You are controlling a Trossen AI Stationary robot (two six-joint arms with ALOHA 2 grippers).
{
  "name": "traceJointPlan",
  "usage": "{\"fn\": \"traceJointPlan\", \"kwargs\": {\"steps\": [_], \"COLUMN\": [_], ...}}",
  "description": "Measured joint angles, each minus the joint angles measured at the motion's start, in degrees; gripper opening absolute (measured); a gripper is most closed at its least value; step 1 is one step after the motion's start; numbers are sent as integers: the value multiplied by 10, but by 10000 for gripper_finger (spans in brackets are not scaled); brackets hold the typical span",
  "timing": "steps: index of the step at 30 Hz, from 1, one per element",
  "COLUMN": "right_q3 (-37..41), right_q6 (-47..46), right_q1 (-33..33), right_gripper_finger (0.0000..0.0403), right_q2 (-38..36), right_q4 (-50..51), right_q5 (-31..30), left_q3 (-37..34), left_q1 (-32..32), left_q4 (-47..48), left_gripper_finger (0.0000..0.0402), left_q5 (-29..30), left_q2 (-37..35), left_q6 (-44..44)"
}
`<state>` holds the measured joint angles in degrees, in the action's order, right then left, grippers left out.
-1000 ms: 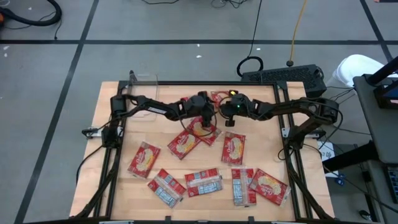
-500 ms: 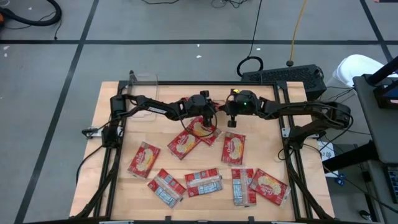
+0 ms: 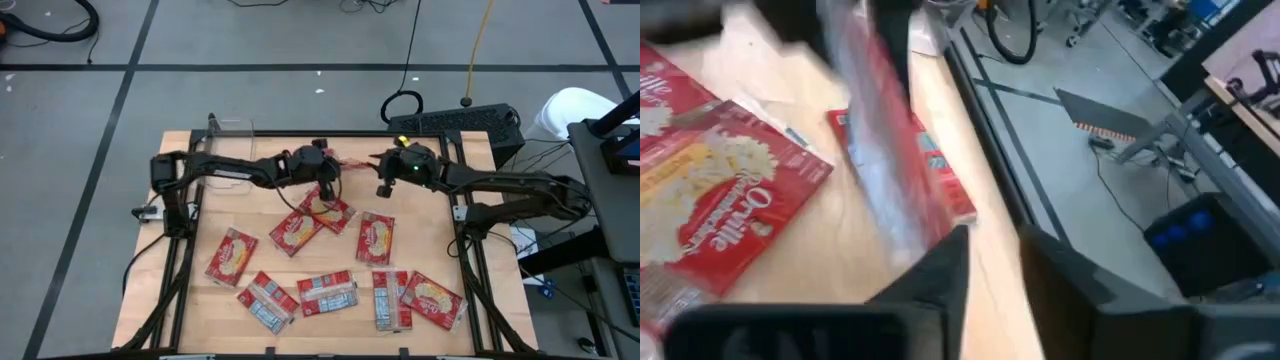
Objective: Sort popcorn bags into baskets
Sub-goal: Put the red popcorn bag into the transparent bin
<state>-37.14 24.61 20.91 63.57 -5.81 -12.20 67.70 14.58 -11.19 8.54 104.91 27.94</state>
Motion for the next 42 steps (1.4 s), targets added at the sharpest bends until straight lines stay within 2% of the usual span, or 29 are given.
{"fn": "traceJointPlan", "kwargs": {"steps": [5, 11, 14, 17, 20, 25, 29, 34, 36, 37, 42], "right_q3": [66, 156, 181, 184, 176, 160, 143, 135, 135, 135, 129], "right_q6": [-44, -66, -70, -75, -84, -70, -40, -12, -2, 4, 17], "right_q1": [0, -4, -9, -15, -25, -41, -49, -53, -53, -53, -52], "right_gripper_finger": [160, 208, 211, 208, 202, 199, 171, 64, 23, 15, 23], "right_q2": [-28, 7, 29, 46, 74, 127, 152, 160, 157, 156, 151], "right_q4": [-53, -272, -373, -401, -443, -520, -533, -534, -532, -533, -567], "right_q5": [4, 79, 80, 111, 134, 138, 138, 154, 155, 155, 155], "left_q3": [0, -8, -8, -8, -7, -7, -7, -8, -8, -8, -7], "left_q1": [8, -5, -13, -13, -14, -21, -21, -24, -28, -32, -48], "left_q4": [58, 49, 53, 64, 43, 40, 36, 57, 84, 96, 172], "left_gripper_finger": [19, 35, 28, 21, 21, 34, 31, 37, 59, 76, 182], "left_q5": [-36, -98, -101, -101, -128, -155, -167, -169, -161, -149, -69], "left_q2": [-58, -74, -75, -80, -88, -98, -107, -122, -138, -146, -201], "left_q6": [-28, 5, 33, 43, 44, 44, 44, 23, 5, -8, -29]}}
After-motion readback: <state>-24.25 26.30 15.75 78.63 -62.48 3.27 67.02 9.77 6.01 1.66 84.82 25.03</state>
